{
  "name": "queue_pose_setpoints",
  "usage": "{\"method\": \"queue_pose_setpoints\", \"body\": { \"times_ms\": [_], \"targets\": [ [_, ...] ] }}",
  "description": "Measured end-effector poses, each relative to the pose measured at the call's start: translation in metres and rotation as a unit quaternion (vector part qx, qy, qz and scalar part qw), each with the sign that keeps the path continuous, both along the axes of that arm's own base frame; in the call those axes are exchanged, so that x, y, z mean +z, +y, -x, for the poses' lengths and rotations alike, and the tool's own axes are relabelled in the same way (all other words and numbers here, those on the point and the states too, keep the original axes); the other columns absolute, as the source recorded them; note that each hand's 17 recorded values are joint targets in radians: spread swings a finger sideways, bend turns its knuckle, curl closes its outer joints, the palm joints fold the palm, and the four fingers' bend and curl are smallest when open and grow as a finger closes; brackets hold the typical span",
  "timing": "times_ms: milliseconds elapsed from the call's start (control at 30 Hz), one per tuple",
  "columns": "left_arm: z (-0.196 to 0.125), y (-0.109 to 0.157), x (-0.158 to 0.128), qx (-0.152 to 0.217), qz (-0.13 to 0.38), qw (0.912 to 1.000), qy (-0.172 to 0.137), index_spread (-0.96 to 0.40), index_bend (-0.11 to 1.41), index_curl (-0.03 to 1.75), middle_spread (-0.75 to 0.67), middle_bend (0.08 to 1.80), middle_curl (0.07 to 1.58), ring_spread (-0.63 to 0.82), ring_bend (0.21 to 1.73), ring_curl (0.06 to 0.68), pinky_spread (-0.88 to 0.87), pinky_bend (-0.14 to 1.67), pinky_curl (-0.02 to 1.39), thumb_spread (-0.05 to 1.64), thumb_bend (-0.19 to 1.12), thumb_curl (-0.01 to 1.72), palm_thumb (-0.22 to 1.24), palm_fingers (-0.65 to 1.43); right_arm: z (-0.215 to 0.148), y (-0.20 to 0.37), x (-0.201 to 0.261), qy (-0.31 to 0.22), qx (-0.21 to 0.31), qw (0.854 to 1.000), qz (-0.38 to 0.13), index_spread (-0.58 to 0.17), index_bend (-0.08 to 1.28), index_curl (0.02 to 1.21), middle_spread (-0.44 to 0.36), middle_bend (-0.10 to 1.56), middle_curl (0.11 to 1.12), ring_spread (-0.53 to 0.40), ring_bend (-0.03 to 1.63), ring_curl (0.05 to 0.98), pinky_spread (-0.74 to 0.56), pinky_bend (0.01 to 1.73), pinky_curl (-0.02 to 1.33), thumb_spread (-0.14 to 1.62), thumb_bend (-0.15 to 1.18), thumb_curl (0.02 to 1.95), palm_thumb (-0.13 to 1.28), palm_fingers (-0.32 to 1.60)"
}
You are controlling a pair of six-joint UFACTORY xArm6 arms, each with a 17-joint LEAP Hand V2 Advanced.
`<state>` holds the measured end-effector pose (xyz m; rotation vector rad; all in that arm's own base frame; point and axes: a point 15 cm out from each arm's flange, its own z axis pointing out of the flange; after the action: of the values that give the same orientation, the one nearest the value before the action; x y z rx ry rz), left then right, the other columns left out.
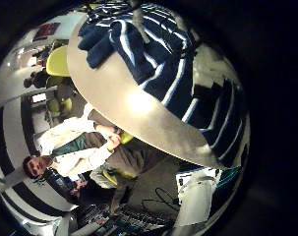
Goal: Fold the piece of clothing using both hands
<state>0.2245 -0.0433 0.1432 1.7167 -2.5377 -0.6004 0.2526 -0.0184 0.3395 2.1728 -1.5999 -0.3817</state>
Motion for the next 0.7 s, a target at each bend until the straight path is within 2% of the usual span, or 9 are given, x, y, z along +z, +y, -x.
{"method": "queue_pose_setpoints", "body": {
  "times_ms": [67,100,133,200,267,400,467,700],
  "targets": [
    [-0.002,-0.002,-0.001,0.002,-0.001,1.0000,-0.002,0.01,0.19,0.49,-0.04,0.40,0.64,-0.11,0.95,0.325,-0.26,0.91,0.48,0.98,-0.03,0.33,0.42,0.31,0.000,0.001,0.000,0.001,0.001,1.000,-0.001,-0.345,0.16,0.29,-0.018,0.31,0.37,0.067,0.66,0.228,0.36,0.63,0.20,1.29,-0.01,0.23,0.36,0.22],
    [-0.004,-0.003,-0.001,0.004,-0.001,1.0000,-0.003,-0.04,0.20,0.50,-0.10,0.51,0.66,-0.19,0.95,0.311,-0.35,0.93,0.47,0.98,-0.02,0.33,0.44,0.53,0.000,0.001,-0.001,0.002,0.001,1.000,0.000,-0.345,0.16,0.29,-0.018,0.31,0.37,0.064,0.66,0.228,0.36,0.63,0.20,1.29,-0.01,0.23,0.36,0.22],
    [-0.006,-0.003,0.000,0.005,0.000,1.0000,-0.006,-0.07,0.21,0.51,-0.14,0.55,0.68,-0.24,0.96,0.313,-0.40,0.94,0.46,0.98,-0.02,0.33,0.44,0.61,0.001,0.001,-0.001,0.002,0.001,1.000,0.000,-0.345,0.16,0.29,-0.018,0.31,0.37,0.062,0.66,0.228,0.36,0.62,0.20,1.29,-0.01,0.23,0.36,0.22],
    [-0.008,-0.005,0.002,0.006,0.004,0.9999,-0.011,-0.14,0.26,0.56,-0.23,0.68,0.73,-0.35,1.05,0.340,-0.50,0.97,0.46,0.99,-0.01,0.34,0.50,0.90,0.000,0.001,-0.002,0.003,0.002,1.000,0.000,-0.345,0.16,0.29,-0.018,0.31,0.37,0.059,0.66,0.228,0.36,0.62,0.20,1.29,-0.01,0.23,0.36,0.22],
    [-0.013,-0.007,0.006,0.007,0.007,0.9998,-0.018,-0.22,0.28,0.60,-0.29,0.74,0.78,-0.41,1.13,0.378,-0.56,1.02,0.48,1.00,0.01,0.35,0.56,1.03,-0.001,0.001,-0.003,0.002,0.001,1.000,0.001,-0.347,0.16,0.29,-0.018,0.31,0.37,0.052,0.67,0.232,0.35,0.62,0.19,1.30,-0.01,0.23,0.37,0.23],
    [-0.026,-0.010,0.020,0.011,0.017,0.9990,-0.041,-0.33,0.34,0.72,-0.38,0.81,0.88,-0.46,1.23,0.452,-0.60,1.11,0.54,1.03,0.01,0.38,0.66,1.11,-0.004,0.003,-0.009,0.003,0.007,1.000,0.001,-0.343,0.15,0.28,-0.049,0.34,0.38,0.004,0.72,0.240,0.32,0.61,0.19,1.29,0.00,0.24,0.40,0.29],
    [-0.030,-0.011,0.028,0.012,0.021,0.9984,-0.052,-0.38,0.37,0.78,-0.42,0.82,0.90,-0.46,1.26,0.468,-0.61,1.14,0.56,1.04,0.00,0.39,0.70,1.10,-0.002,0.007,-0.022,0.008,0.016,1.000,0.001,-0.336,0.14,0.27,-0.063,0.36,0.39,-0.042,0.77,0.255,0.29,0.63,0.19,1.28,0.01,0.26,0.46,0.32],
    [-0.032,-0.009,0.041,0.014,0.017,0.9985,-0.049,-0.51,0.39,0.95,-0.50,0.86,0.96,-0.47,1.30,0.500,-0.61,1.21,0.59,1.04,-0.01,0.44,0.80,1.07,0.011,0.015,-0.095,0.020,0.035,0.999,0.005,-0.317,0.16,0.27,-0.096,0.43,0.42,-0.134,0.84,0.287,0.18,0.65,0.18,1.19,-0.01,0.30,0.55,0.33]
  ]
}}
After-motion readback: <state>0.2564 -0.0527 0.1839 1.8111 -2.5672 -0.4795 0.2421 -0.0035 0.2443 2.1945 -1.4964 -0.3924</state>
